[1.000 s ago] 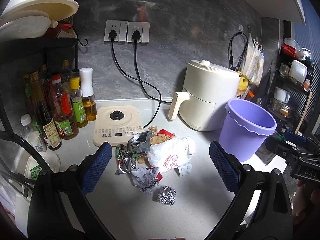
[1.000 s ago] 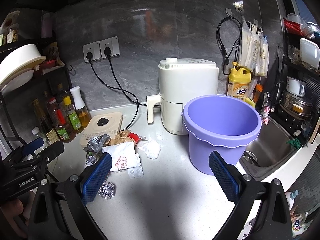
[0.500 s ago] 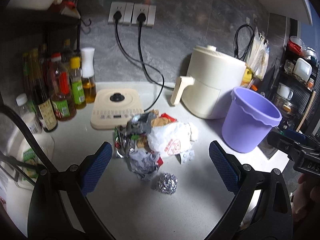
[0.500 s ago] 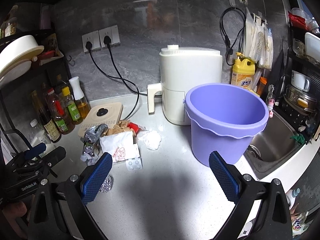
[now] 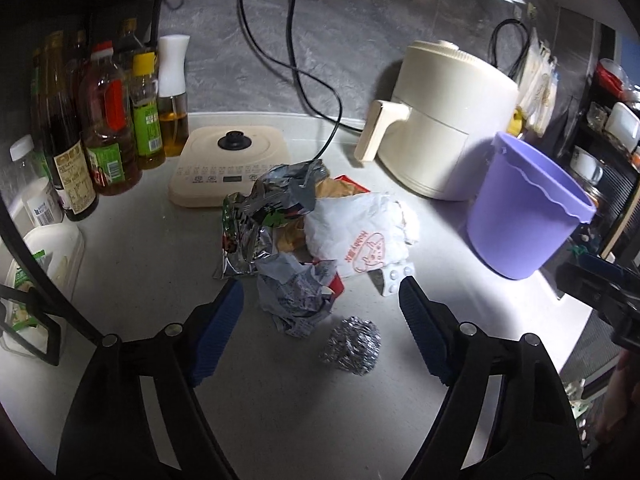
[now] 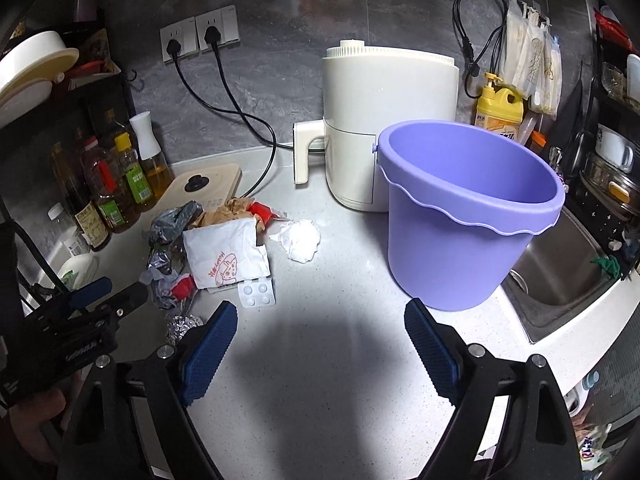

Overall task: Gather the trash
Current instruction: 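Grasp the crumpled foil ball with the right tool while the left tool grasps the grey crumpled wrapper, then carry both items over the purple bucket and open both tools to drop them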

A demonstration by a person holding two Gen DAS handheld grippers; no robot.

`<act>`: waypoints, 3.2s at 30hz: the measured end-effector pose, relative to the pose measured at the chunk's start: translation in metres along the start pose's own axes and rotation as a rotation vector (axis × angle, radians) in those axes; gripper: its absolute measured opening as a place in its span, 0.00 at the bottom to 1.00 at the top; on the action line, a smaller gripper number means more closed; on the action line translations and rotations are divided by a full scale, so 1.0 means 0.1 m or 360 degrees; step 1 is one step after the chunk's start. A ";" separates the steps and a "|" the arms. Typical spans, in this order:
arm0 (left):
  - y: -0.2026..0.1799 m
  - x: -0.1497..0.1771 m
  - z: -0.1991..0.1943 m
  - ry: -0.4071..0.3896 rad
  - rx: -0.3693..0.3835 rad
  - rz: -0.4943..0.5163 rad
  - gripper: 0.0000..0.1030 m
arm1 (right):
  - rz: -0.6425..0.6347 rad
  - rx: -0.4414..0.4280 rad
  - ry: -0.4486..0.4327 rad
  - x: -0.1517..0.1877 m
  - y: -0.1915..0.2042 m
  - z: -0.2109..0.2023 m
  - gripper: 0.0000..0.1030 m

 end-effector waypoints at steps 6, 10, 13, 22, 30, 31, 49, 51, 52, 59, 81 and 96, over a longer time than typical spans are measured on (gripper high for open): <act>0.07 0.02 0.26 0.0027 -0.0024 0.0000 0.77 | -0.0005 0.0009 0.0050 0.06 -0.02 0.14 0.77; 0.11 0.06 0.46 0.0057 -0.0043 0.0010 0.77 | -0.0008 0.0012 0.0078 0.11 -0.02 0.25 0.76; 0.15 0.09 0.59 0.0086 -0.0066 0.0002 0.77 | -0.0009 0.0007 0.0090 0.13 -0.01 0.32 0.75; 0.15 0.15 0.75 0.0121 -0.0070 -0.0019 0.58 | -0.0013 -0.0007 0.0134 0.18 0.01 0.48 0.75; 0.14 0.09 0.64 0.0105 -0.0048 -0.0043 0.35 | -0.0034 -0.0070 0.0165 0.21 0.14 0.57 0.75; 0.15 0.07 0.60 0.0095 -0.0051 -0.0043 0.35 | -0.0039 -0.0083 0.0167 0.21 0.17 0.59 0.74; 0.63 0.04 -0.01 -0.0041 -0.0207 -0.0118 0.35 | -0.0188 -0.0392 0.0204 0.31 1.03 0.70 0.70; 0.67 0.06 -0.04 -0.0042 -0.0222 -0.0122 0.35 | -0.0200 -0.0418 0.0213 0.33 1.11 0.72 0.70; 0.69 0.06 -0.05 -0.0042 -0.0230 -0.0125 0.35 | -0.0205 -0.0426 0.0216 0.34 1.14 0.74 0.69; 0.80 0.06 -0.09 -0.0030 -0.0292 -0.0108 0.35 | -0.0201 -0.0478 0.0247 0.44 1.29 0.84 0.69; 0.32 -0.41 -0.11 -0.0113 -0.0204 0.0046 0.35 | -0.0135 -0.0508 0.0105 0.00 1.12 0.64 0.36; -0.63 -1.12 0.05 -0.0261 -0.0002 0.0201 0.35 | -0.0050 -0.0355 -0.0175 -0.90 0.35 0.35 0.36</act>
Point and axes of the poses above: each gripper's, at about its wrist camera, not at the fingertips, and z roughly the way its jaws point, y to its left, x to its underside, the point moved 9 cm from there along z, roughly the way its jaws point, and after that the axes turned 8 degrees about -y, right-handed, at the moved point
